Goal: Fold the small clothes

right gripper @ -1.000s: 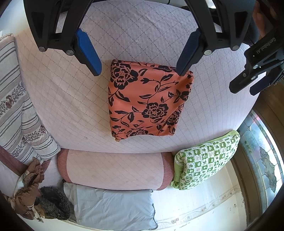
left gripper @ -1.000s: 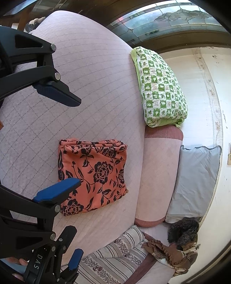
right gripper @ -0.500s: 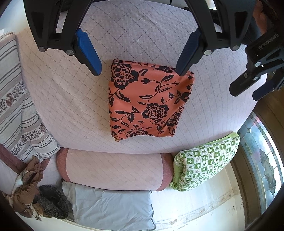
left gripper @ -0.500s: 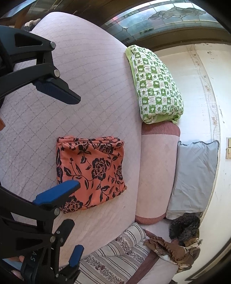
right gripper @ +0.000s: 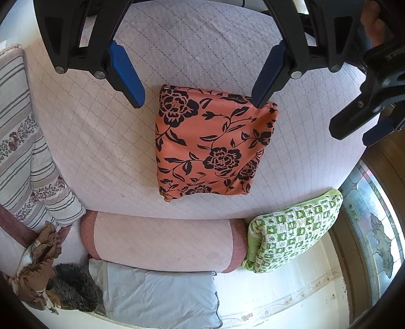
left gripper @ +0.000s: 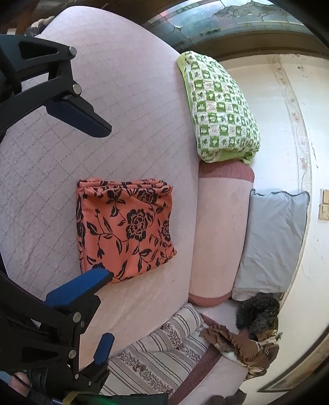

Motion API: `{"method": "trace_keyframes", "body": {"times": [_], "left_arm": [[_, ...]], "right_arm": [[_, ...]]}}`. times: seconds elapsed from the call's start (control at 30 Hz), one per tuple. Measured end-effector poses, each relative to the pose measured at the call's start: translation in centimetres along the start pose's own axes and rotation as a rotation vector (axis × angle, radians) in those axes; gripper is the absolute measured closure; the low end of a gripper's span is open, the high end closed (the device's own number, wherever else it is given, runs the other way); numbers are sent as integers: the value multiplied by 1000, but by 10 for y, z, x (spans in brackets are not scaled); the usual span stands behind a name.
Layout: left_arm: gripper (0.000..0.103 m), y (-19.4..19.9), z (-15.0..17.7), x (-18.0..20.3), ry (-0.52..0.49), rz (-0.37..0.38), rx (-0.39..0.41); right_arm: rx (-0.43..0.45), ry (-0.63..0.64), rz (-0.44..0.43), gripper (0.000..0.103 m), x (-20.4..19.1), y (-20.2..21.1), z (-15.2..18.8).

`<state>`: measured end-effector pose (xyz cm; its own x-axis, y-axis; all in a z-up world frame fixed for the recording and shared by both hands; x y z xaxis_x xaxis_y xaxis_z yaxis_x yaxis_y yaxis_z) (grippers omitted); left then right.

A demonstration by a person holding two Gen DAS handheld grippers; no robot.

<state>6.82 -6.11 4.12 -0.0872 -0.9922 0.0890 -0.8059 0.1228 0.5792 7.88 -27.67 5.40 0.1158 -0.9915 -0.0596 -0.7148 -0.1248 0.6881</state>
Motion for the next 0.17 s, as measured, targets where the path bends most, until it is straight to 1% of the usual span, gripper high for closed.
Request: {"method": "trace_keyframes", "body": {"times": [0.17], "left_arm": [[0, -3, 0, 0, -3, -22, 7]], "right_arm": [[-3, -3, -2, 15, 1, -1, 1]]}}
Point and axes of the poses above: each gripper's, at about its wrist camera, not at the fingertips, and y roughly against the way its jaws point, x to its right, z to its underside, the point moved 2 cm from there along -y, roughly the way its jaws point, and after that the axes turned 8 degrees about x, right-handed, at the moved point
